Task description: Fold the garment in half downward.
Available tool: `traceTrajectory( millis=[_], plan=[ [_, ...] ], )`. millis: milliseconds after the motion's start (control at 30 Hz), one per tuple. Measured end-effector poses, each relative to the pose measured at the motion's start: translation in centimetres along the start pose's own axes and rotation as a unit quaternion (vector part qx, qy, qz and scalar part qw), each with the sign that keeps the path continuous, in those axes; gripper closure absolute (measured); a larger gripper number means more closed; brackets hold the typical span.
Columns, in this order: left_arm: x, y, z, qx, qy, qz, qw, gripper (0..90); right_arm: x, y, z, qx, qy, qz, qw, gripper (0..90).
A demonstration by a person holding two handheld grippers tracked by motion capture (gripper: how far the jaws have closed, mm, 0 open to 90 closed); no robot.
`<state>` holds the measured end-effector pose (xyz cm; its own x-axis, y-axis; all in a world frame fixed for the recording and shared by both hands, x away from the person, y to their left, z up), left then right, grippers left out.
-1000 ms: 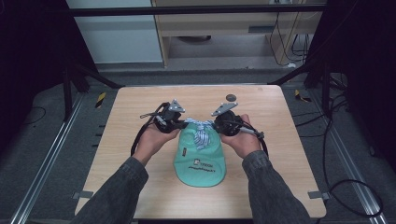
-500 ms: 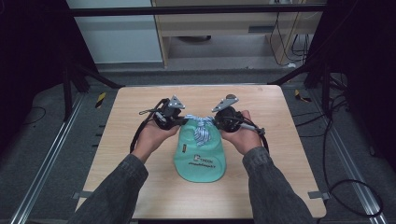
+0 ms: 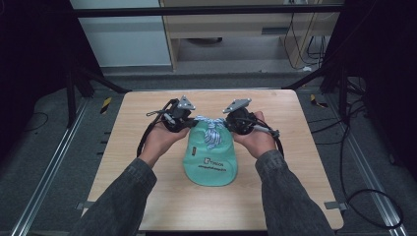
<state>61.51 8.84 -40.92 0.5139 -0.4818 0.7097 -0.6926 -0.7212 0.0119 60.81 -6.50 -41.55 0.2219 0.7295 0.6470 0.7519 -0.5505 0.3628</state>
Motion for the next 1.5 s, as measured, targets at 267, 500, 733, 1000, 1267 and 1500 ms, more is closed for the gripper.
traceTrajectory(
  millis=[267, 500, 733, 1000, 1267, 1500],
  plan=[
    [-1.6, 0.2, 1.0, 0.001, -0.007, 0.002, 1.0000, 87.3, -1.0, -1.2, 0.8, 0.005, -0.007, -0.009, 0.9999, 83.9],
    [-2.6, 0.4, 1.7, 0.004, -0.012, 0.006, 0.9999, 87.2, -1.8, -2.0, 1.3, 0.010, -0.012, -0.009, 0.9998, 83.9],
    [-1.9, 0.0, 1.9, 0.009, -0.002, 0.006, 0.9999, 86.9, -1.6, -1.8, 1.3, 0.003, -0.008, -0.004, 1.0000, 83.6],
    [-2.4, 0.7, 1.9, 0.008, -0.003, 0.022, 0.9997, 85.8, -1.9, -2.1, 1.0, -0.003, -0.004, -0.007, 1.0000, 83.1],
    [-4.1, 1.6, 1.7, 0.006, -0.006, 0.036, 0.9993, 85.6, -3.2, -3.9, 1.0, -0.001, -0.004, -0.020, 0.9998, 82.9],
    [-3.6, 1.2, 2.5, 0.006, -0.007, 0.030, 0.9995, 86.3, -3.5, -4.5, 1.1, -0.002, 0.000, -0.016, 0.9999, 82.9]
  ],
)
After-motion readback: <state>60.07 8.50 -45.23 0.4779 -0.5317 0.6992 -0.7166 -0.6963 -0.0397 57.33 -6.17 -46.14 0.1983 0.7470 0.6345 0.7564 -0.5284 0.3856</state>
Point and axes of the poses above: each handheld gripper's, and its own axes: z roughly forward along the jaws, x roughly out of its top, y roughly to its right, the point moved 8 cm from there along z, roughly forward along the jaws, and after that the axes turned 13 degrees about -z, right-handed, at the moved point
